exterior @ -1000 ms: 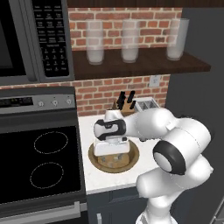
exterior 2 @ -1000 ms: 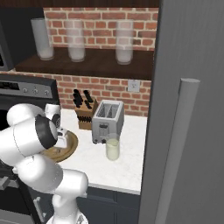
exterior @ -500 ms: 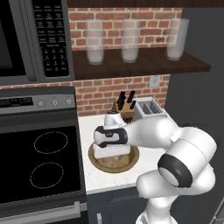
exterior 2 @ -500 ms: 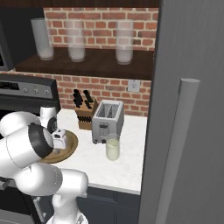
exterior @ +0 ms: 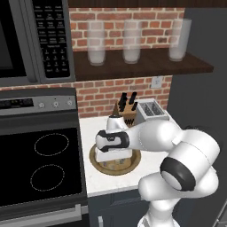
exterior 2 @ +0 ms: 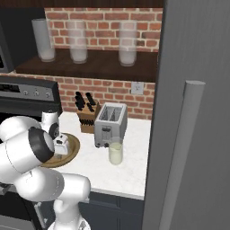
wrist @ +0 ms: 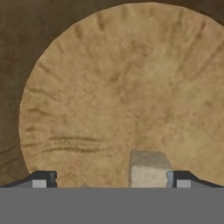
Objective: Grab a lemon wedge from the fridge and one ice cube from the ice bowl, and put them in the glass of lemonade.
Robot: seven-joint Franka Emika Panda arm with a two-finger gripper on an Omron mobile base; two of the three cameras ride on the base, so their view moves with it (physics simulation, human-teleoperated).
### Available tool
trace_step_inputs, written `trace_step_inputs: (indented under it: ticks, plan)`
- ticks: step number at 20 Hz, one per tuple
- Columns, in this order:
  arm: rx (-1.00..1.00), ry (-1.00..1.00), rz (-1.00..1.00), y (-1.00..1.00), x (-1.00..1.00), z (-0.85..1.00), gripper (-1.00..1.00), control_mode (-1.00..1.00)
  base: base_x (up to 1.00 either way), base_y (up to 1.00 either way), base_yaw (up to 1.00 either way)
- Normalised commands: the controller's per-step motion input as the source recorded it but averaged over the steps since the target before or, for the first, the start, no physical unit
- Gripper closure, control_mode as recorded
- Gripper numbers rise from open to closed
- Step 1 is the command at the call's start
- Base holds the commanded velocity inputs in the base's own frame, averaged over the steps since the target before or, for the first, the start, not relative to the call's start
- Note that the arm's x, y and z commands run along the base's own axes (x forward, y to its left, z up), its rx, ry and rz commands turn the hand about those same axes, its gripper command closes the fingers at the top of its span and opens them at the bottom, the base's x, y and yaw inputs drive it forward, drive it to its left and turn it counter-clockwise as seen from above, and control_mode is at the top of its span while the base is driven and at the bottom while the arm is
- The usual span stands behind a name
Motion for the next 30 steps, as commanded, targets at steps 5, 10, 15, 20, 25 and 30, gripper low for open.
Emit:
trace_step_inputs:
  ticks: [5,10,15,20,25,30]
  plan:
    - [0.00,0.00,0.00,0.00,0.01,0.00,-1.00,-1.00,0.00,0.00,0.00]
    - [0.00,0.00,0.00,0.00,0.11,0.00,-1.00,-1.00,0.00,0.00,0.00]
    - [0.00,0.00,0.00,0.00,0.00,0.00,-1.00,-1.00,0.00,0.00,0.00]
    - [0.00,0.00,0.00,0.00,0.00,0.00,-1.00,-1.00,0.00,0.00,0.00]
    - [0.00,0.00,0.00,0.05,0.00,0.00,1.00,-1.00,0.00,0.00,0.00]
    - [0.00,0.00,0.00,0.02,0.00,0.00,1.00,-1.00,0.00,0.00,0.00]
